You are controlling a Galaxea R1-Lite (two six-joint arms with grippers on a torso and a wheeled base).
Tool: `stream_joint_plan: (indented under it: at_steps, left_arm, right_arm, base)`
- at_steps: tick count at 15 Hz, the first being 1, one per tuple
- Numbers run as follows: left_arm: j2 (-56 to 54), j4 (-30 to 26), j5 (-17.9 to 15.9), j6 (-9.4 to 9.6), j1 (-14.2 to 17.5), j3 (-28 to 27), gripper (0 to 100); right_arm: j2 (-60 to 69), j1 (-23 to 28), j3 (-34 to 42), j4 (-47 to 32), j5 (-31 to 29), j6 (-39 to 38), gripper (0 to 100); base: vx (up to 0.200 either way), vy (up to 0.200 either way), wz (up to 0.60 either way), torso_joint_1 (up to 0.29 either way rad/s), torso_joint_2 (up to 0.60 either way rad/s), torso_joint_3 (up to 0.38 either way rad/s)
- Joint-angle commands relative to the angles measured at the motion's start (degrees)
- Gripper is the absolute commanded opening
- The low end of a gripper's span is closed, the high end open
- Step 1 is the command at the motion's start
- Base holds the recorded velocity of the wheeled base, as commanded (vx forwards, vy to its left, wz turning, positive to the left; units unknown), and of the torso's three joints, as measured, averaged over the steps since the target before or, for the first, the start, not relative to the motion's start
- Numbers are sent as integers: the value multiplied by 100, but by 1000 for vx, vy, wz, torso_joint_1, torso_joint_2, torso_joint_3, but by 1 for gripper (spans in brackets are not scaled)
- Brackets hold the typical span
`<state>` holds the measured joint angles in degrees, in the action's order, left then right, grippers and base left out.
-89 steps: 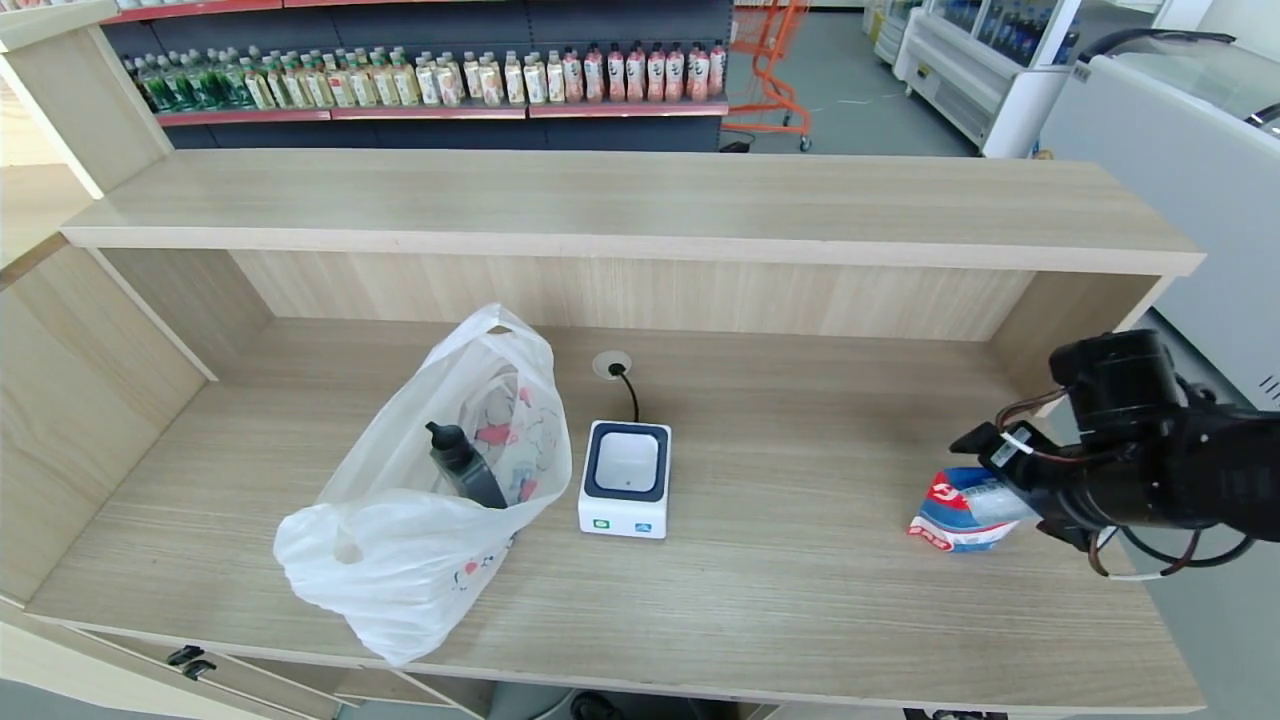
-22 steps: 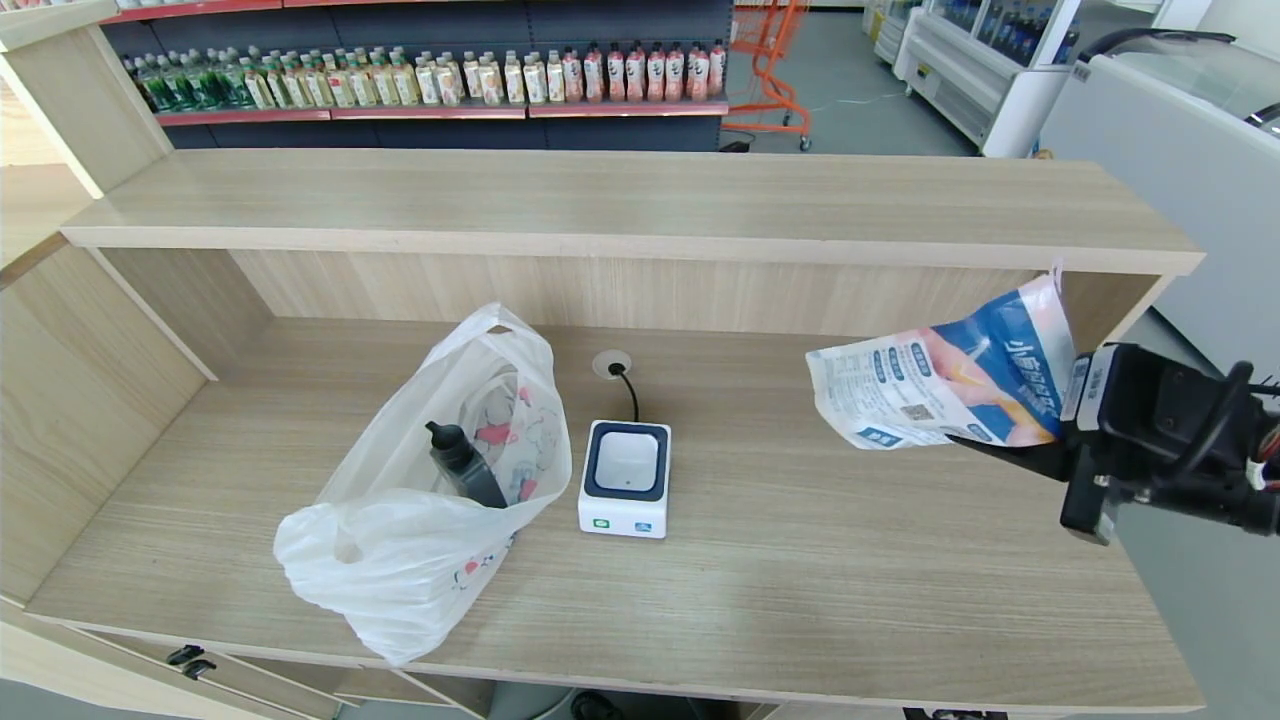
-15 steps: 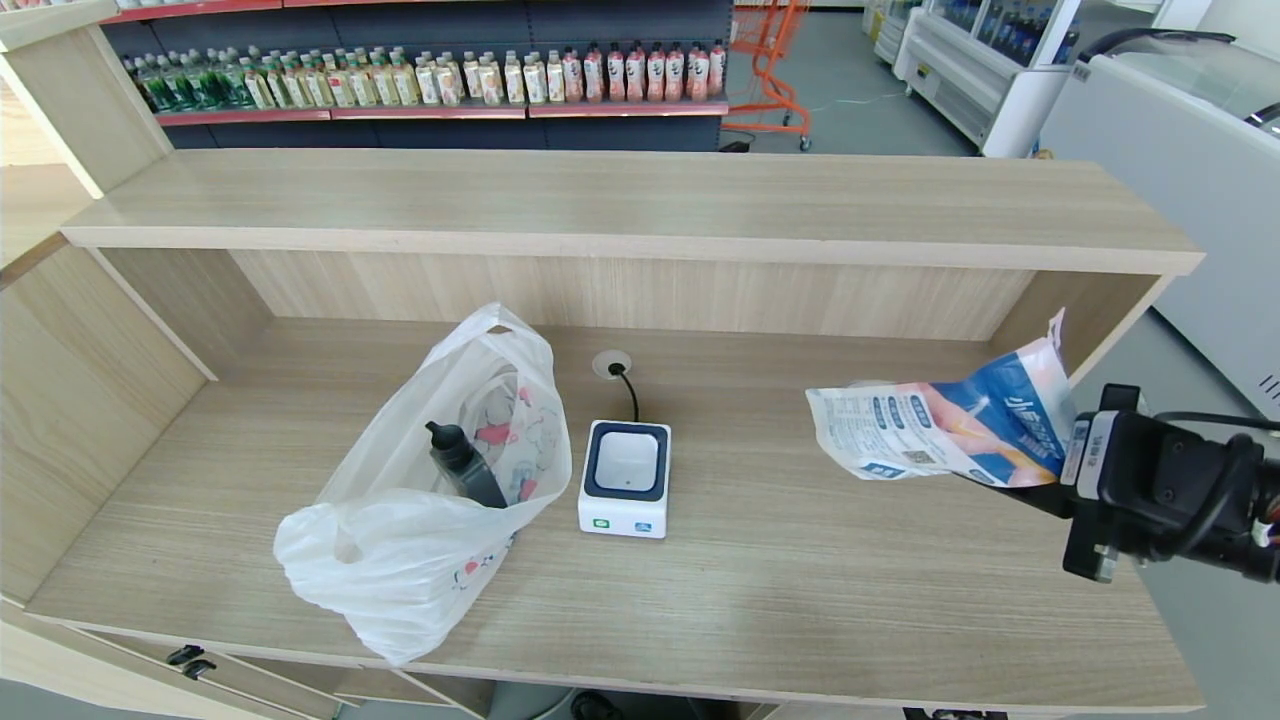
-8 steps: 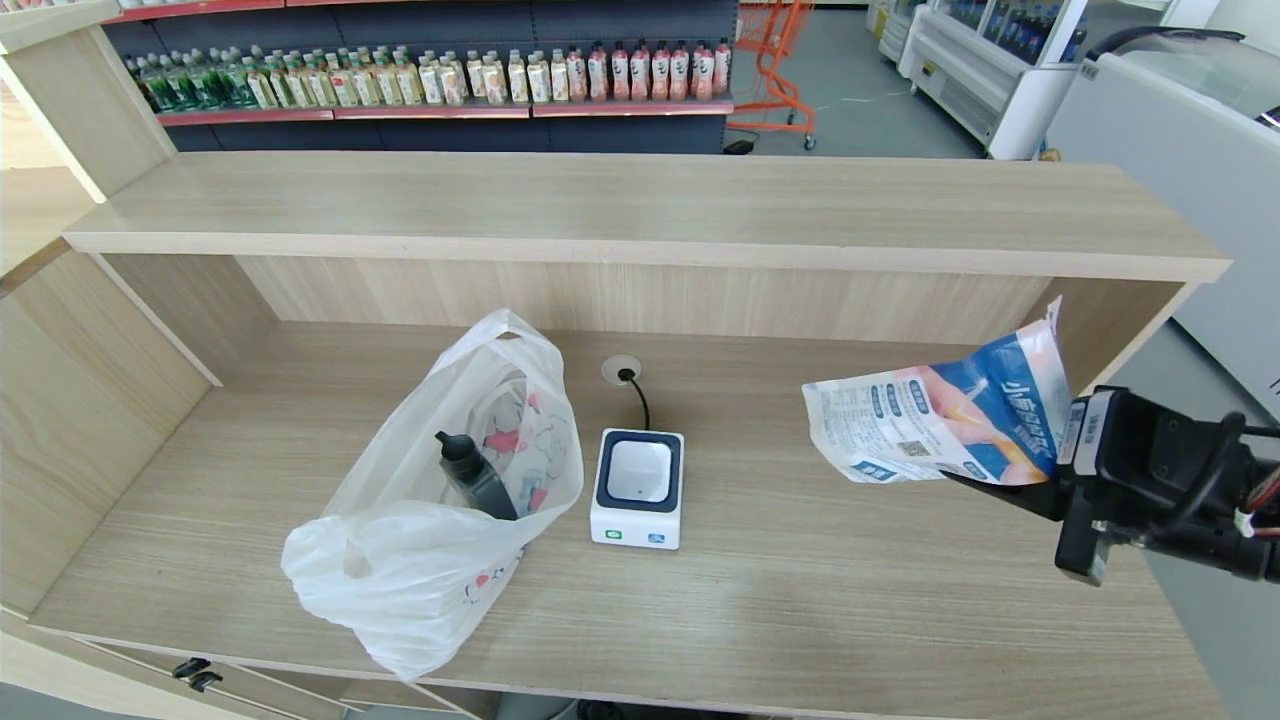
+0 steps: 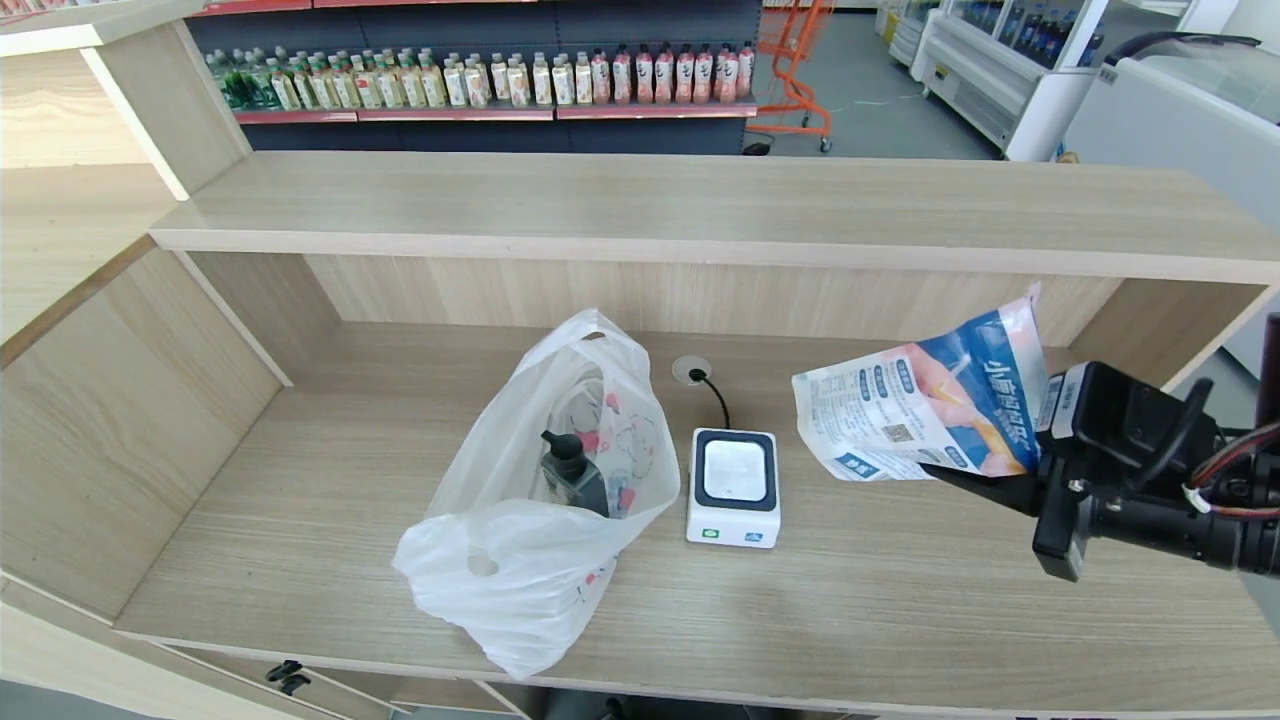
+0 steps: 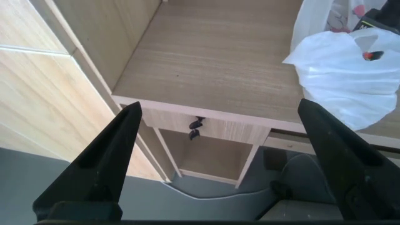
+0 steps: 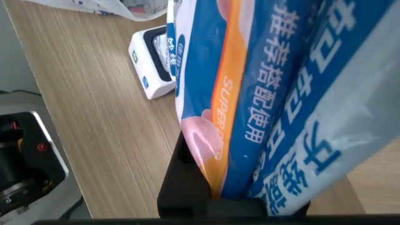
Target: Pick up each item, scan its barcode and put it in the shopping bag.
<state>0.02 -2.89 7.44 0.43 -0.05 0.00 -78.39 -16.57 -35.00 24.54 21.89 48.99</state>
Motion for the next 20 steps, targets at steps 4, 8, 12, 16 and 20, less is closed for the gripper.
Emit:
stream_joint_plan:
  at_steps: [4, 8, 12, 16, 20]
  left_arm:
    - [-2, -1, 3, 1, -4, 0, 100]
    - [-2, -1, 3, 1, -4, 0, 100]
    - [-2, -1, 3, 1, -4, 0, 100]
    - [-2, -1, 3, 1, -4, 0, 100]
    - [-2, -1, 3, 1, -4, 0, 100]
  right_arm:
    - [-994, 382, -376, 33, -1, 5, 0]
    - [-1671, 444, -719, 51, 34, 14, 0]
    - [-2357, 426, -745, 939, 263, 31, 0]
    - [-2998, 294, -807, 1774, 579, 31, 0]
    - [-3121, 294, -807, 1914, 816, 40, 0]
  base:
    - [0, 50, 0, 1, -1, 2]
    - [0, 0, 0, 0, 0, 0]
    - [0, 0, 0, 0, 0, 0]
    - [0, 0, 0, 0, 0, 0]
    - [0, 0, 0, 0, 0, 0]
